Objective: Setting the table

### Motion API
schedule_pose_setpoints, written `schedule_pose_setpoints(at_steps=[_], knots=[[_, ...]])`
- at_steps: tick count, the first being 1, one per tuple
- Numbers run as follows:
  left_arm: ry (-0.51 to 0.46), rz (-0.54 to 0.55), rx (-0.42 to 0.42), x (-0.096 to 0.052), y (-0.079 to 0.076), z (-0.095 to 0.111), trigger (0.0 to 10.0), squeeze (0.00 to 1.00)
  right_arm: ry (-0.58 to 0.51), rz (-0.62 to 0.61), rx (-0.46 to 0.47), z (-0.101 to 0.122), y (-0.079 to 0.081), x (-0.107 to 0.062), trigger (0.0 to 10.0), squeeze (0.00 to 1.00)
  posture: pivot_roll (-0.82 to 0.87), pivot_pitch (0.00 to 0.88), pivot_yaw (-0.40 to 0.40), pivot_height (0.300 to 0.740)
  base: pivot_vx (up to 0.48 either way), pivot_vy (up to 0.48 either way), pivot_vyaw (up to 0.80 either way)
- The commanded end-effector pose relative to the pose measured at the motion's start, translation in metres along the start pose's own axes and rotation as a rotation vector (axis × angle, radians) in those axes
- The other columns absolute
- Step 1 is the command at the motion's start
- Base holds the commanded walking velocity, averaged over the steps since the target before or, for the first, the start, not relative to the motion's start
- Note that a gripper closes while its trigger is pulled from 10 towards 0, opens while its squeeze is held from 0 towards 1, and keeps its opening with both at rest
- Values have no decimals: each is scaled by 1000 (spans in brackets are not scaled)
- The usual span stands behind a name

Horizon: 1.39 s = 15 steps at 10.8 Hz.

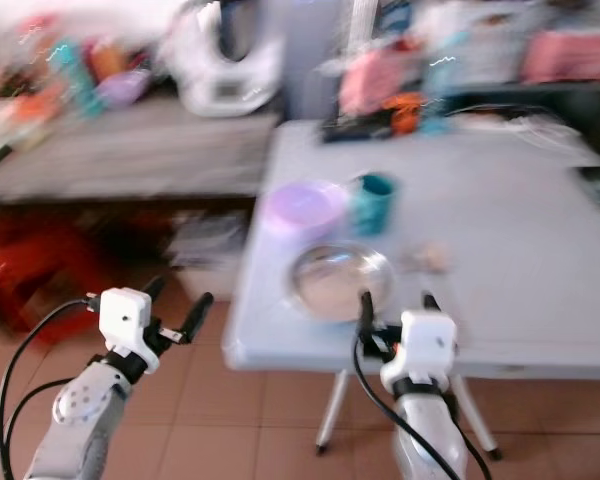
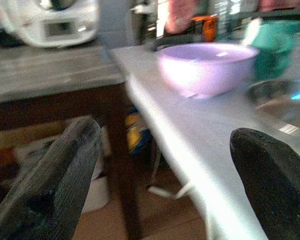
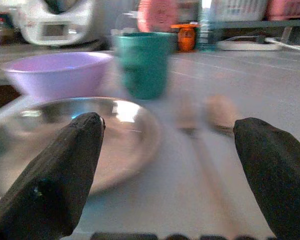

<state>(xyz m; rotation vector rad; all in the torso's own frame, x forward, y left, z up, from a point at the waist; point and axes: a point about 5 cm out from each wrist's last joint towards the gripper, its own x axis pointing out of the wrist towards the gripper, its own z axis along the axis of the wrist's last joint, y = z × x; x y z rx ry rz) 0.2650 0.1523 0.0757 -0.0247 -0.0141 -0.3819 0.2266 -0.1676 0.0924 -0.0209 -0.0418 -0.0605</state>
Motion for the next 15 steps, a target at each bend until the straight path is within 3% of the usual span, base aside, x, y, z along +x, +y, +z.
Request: schedule_pose_setpoints(at_steps=[1, 3, 6, 9, 15], knots=[[1, -13, -5, 2, -5, 0, 10000, 0, -14, -10, -4, 4, -5, 0, 10000, 0, -4, 0, 59, 740, 285, 0, 0], [-31, -60, 33, -5, -5, 1, 10000, 0, -12, -8, 5, 5, -5, -1, 10000, 0, -8, 0, 56, 740, 0, 0, 0], [-23, -154, 14, -14, -5, -3, 10000, 0, 13, -17, 66, 4, -11, -2, 10000, 0, -9, 0, 55, 740, 0, 0, 0], [-10, -191, 43, -19, -2, -5, 10000, 0, 35, 51, 86, 5, -13, 3, 10000, 0, -16, 0, 57, 740, 0, 0, 0], [-8, -323, 66, -25, -4, -6, 10000, 0, 120, 201, 212, 6, -3, 17, 10000, 0, -16, 5, 52, 740, 0, 0, 0]])
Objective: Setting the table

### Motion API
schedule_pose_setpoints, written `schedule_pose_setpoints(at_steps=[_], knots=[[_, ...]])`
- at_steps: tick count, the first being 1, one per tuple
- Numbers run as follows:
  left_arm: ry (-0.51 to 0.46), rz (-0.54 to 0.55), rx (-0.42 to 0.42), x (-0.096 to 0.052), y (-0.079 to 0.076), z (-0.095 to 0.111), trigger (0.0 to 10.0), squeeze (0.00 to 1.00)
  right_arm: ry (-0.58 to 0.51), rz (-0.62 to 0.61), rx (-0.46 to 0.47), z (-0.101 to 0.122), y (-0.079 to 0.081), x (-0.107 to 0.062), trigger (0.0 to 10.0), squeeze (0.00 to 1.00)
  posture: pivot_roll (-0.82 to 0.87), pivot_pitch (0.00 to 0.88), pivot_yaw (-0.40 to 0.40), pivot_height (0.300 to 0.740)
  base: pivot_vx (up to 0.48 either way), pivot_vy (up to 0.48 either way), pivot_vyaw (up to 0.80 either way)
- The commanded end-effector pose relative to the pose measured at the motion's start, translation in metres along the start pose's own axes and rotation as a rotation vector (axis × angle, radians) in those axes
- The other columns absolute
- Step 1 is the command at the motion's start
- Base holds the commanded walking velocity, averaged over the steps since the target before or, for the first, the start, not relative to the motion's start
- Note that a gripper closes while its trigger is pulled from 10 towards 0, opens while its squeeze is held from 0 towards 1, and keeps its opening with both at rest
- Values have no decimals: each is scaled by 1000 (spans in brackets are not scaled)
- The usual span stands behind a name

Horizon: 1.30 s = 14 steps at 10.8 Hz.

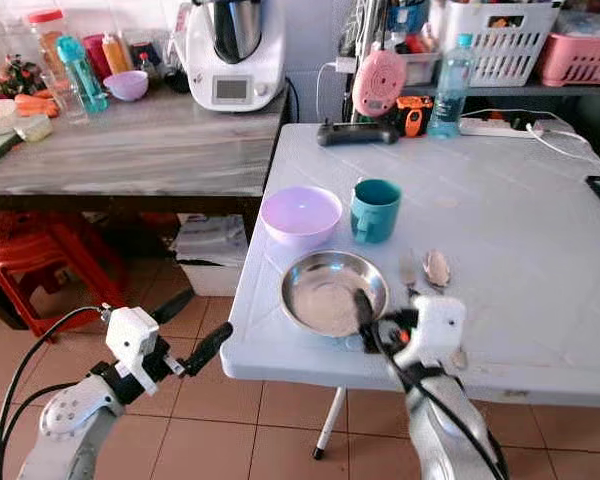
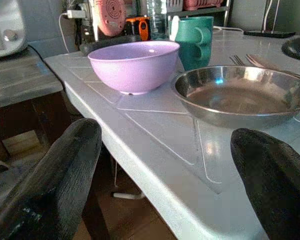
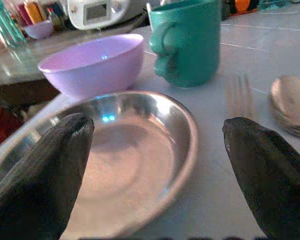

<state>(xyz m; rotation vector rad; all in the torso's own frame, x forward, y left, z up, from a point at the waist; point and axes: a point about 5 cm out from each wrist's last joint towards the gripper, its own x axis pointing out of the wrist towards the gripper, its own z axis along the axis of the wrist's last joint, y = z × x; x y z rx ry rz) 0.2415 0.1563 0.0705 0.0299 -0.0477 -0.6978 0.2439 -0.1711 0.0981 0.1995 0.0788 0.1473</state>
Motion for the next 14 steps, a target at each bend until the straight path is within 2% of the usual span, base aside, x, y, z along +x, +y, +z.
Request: schedule_pose_setpoints(at_steps=[1, 3, 9, 12, 14], knots=[[18, -10, 10, -4, 1, -3, 10000, 0, 10, 14, 35, 1, 1, 3, 10000, 0, -14, 7, 50, 740, 0, 0, 0], [11, -23, 13, -5, -2, -2, 10000, 0, 59, 24, 106, -4, 5, 6, 10000, 0, -7, 7, 45, 740, 0, 0, 0], [9, -48, 17, -4, -5, -1, 10000, 0, 83, -58, 120, -9, -9, -9, 10000, 0, -17, 10, 54, 740, 0, 0, 0], [6, -66, 24, 0, -5, 0, 10000, 0, 92, -46, 147, -11, -6, 1, 10000, 0, -16, 7, 66, 740, 0, 0, 0], [11, -67, 23, 0, -6, -1, 10000, 0, 114, -17, 130, -8, -2, 10, 10000, 0, -4, 8, 60, 740, 0, 0, 0]])
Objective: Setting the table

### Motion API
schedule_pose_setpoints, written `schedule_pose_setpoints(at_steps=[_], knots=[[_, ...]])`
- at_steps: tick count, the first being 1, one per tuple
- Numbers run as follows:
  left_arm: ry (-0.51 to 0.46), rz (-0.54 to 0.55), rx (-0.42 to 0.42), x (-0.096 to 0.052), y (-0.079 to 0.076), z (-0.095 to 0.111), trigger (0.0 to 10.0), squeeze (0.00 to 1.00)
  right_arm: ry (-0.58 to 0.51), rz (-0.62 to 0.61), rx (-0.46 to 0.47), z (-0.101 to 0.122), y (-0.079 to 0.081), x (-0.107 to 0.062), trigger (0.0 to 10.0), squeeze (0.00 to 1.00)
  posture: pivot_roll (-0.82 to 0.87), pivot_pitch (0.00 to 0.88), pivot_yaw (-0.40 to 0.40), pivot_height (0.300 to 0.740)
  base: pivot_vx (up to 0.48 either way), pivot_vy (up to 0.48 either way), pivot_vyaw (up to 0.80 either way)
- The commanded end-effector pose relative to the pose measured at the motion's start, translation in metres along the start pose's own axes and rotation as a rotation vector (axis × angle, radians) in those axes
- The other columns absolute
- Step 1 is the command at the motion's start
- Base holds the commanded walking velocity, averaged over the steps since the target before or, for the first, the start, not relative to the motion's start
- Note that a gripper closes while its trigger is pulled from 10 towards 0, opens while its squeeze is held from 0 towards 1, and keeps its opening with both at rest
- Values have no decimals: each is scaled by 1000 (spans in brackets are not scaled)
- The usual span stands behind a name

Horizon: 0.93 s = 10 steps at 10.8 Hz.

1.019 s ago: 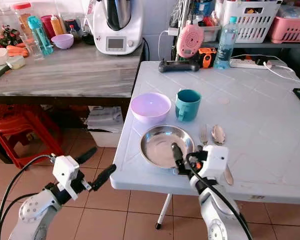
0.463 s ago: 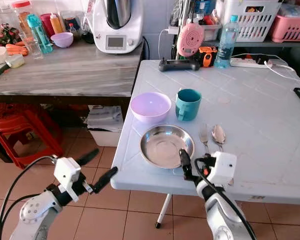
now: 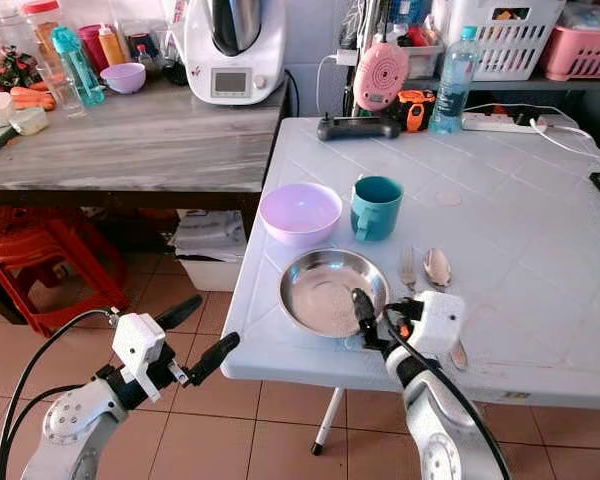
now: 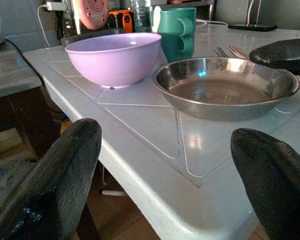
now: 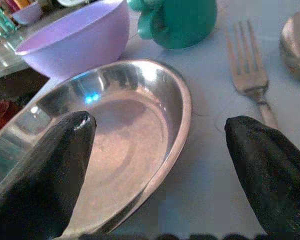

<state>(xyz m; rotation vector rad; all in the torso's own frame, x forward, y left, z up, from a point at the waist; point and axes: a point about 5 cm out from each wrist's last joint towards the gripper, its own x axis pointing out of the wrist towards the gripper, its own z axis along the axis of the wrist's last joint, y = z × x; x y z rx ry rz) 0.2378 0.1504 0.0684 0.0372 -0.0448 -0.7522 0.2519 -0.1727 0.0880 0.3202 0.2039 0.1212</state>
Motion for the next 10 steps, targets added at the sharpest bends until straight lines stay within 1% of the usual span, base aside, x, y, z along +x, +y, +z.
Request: schedule_pose_setpoints(at_steps=[1, 2, 3, 6, 7, 8, 9, 10], knots=[[11, -10, 11, -3, 0, 0, 10000, 0, 44, 22, -1, -3, 3, 5, 10000, 0, 0, 12, 54, 740, 0, 0, 0], [13, -12, 9, -5, -1, -1, 10000, 0, 95, 37, -7, -8, 4, 7, 2980, 0, 2, 15, 51, 740, 0, 0, 0], [13, -10, 7, -5, -1, -1, 10000, 0, 112, 42, -8, -10, 4, 8, 0, 0, 3, 16, 48, 740, 0, 0, 0], [14, -11, -11, -5, -5, -7, 10000, 0, 163, 86, -35, -11, 8, 12, 0, 0, 4, 23, 46, 740, 0, 0, 0], [18, -16, -13, -6, -5, -10, 10000, 0, 162, 87, -33, -11, 8, 13, 0, 0, 4, 23, 47, 740, 0, 0, 0], [32, -26, -10, -8, -4, -15, 10000, 0, 163, 79, -16, -10, 9, 15, 0, 0, 4, 21, 52, 740, 0, 0, 0], [54, -31, -19, -12, -3, -24, 10000, 0, 158, 63, 31, -9, 11, 16, 0, 0, 3, 21, 53, 740, 0, 0, 0], [71, -29, -27, -14, -2, -32, 10000, 0, 166, 58, 41, -11, 13, 17, 0, 0, 3, 21, 57, 740, 0, 0, 0]])
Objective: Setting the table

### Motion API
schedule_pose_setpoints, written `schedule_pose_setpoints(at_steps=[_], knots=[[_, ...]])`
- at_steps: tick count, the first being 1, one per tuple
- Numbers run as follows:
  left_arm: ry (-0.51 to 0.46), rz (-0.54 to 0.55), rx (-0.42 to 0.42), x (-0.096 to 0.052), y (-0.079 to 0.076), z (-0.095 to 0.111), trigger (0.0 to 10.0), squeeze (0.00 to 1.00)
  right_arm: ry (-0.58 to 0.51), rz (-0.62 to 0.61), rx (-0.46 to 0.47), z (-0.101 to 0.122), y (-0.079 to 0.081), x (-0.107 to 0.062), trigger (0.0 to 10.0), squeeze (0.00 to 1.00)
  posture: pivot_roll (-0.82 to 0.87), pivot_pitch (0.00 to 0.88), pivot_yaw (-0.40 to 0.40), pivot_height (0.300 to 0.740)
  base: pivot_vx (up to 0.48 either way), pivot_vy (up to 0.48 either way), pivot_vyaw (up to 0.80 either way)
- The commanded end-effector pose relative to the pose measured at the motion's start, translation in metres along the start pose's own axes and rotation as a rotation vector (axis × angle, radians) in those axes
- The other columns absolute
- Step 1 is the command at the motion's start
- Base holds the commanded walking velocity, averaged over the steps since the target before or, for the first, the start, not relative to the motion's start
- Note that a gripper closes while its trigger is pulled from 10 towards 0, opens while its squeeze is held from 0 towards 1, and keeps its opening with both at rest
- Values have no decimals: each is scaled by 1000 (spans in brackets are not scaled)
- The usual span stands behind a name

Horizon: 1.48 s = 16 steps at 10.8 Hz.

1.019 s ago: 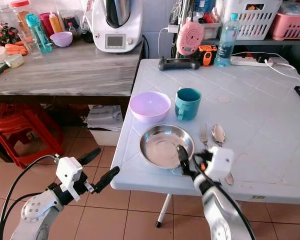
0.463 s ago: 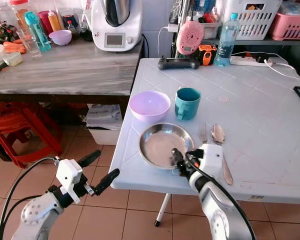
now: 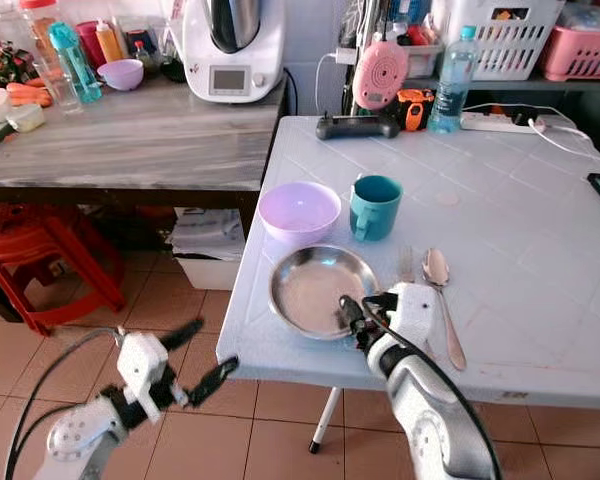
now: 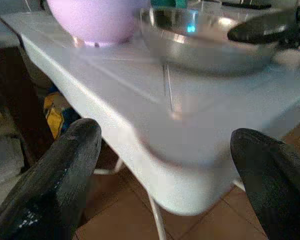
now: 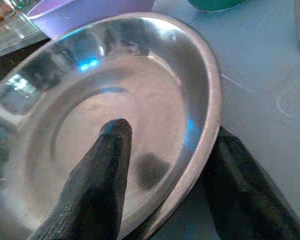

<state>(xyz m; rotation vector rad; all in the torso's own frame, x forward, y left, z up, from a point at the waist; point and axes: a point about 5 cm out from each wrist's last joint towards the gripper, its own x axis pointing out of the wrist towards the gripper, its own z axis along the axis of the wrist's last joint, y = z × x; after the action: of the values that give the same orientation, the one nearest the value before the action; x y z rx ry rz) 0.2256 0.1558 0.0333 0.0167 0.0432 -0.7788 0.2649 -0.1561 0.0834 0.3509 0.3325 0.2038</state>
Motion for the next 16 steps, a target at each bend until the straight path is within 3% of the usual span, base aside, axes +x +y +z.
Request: schedule_pose_setpoints(at_steps=[1, 8, 11, 13, 14, 15, 16], knots=[[4, 1, 22, -1, 4, 0, 10000, 0, 34, -15, 21, -6, -1, 2, 0, 0, 4, 21, 59, 740, 0, 0, 0], [-28, -11, 54, -4, 10, 0, 10000, 0, 41, -82, 63, -11, -5, 0, 0, 0, 7, 18, 64, 740, 0, 0, 0], [-77, 81, 90, 5, 30, 13, 10000, 0, -30, -157, -10, -2, -13, -2, 0, 0, 12, 6, 62, 740, 0, 0, 0], [-140, 235, 132, 20, 58, 46, 10000, 0, -53, -179, -46, 0, -12, -3, 0, 0, 11, 0, 61, 740, 0, 0, 0], [-152, 355, 113, 27, 74, 59, 10000, 0, -51, -166, -48, -1, -9, -3, 10000, 0, 7, 0, 59, 740, 0, 0, 0], [-151, 423, 119, 30, 80, 63, 10000, 0, -62, -179, -65, 0, -9, -3, 10000, 0, 4, 0, 60, 740, 0, 0, 0], [-113, 566, 94, 32, 87, 62, 10000, 0, -155, -161, -108, 9, -5, -5, 10000, 0, -4, 0, 63, 740, 0, 0, 0]])
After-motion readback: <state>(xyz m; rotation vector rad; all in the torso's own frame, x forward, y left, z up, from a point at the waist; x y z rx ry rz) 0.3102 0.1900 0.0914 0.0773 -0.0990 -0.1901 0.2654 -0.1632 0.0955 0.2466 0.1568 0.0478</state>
